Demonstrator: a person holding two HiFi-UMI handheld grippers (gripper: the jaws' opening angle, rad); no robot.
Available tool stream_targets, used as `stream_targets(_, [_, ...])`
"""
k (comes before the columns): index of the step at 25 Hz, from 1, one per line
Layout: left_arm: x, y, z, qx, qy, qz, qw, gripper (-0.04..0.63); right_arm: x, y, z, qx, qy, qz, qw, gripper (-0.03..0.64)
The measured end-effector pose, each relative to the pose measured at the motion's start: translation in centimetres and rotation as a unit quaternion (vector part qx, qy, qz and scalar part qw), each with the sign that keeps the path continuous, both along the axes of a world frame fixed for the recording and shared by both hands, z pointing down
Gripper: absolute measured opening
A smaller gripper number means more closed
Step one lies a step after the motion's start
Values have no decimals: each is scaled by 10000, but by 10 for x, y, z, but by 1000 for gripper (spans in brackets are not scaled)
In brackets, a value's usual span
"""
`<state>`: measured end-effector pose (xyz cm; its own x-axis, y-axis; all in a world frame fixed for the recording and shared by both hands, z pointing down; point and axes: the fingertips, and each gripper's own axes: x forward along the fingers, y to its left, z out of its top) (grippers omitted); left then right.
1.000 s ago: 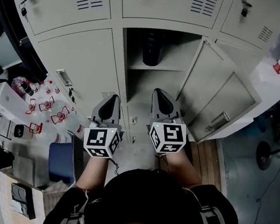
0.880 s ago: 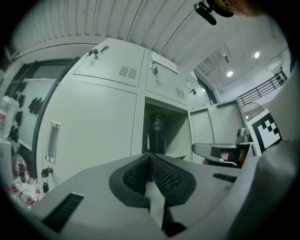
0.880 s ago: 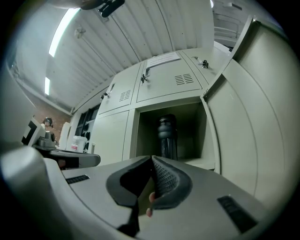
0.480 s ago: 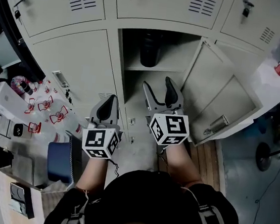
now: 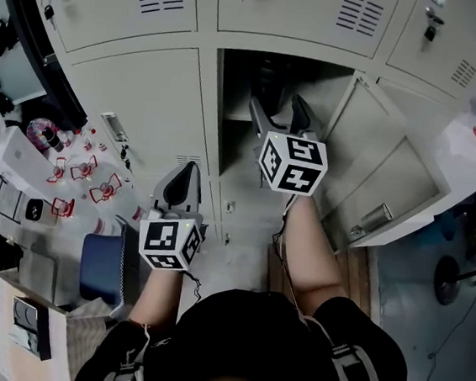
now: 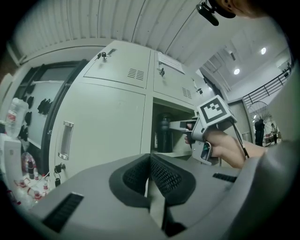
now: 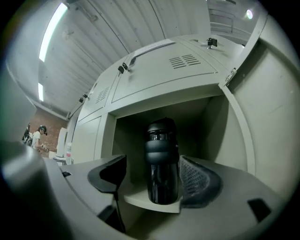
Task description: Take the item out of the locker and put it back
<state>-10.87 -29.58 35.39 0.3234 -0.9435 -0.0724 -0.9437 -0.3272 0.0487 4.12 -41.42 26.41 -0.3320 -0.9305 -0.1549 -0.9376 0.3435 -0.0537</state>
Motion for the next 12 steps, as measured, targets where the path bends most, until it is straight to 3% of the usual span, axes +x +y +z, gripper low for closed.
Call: stream_targets(12, [-16,6,0,3,-28,-305,9995,12,-3,-72,2,-355,305,165,9988,382])
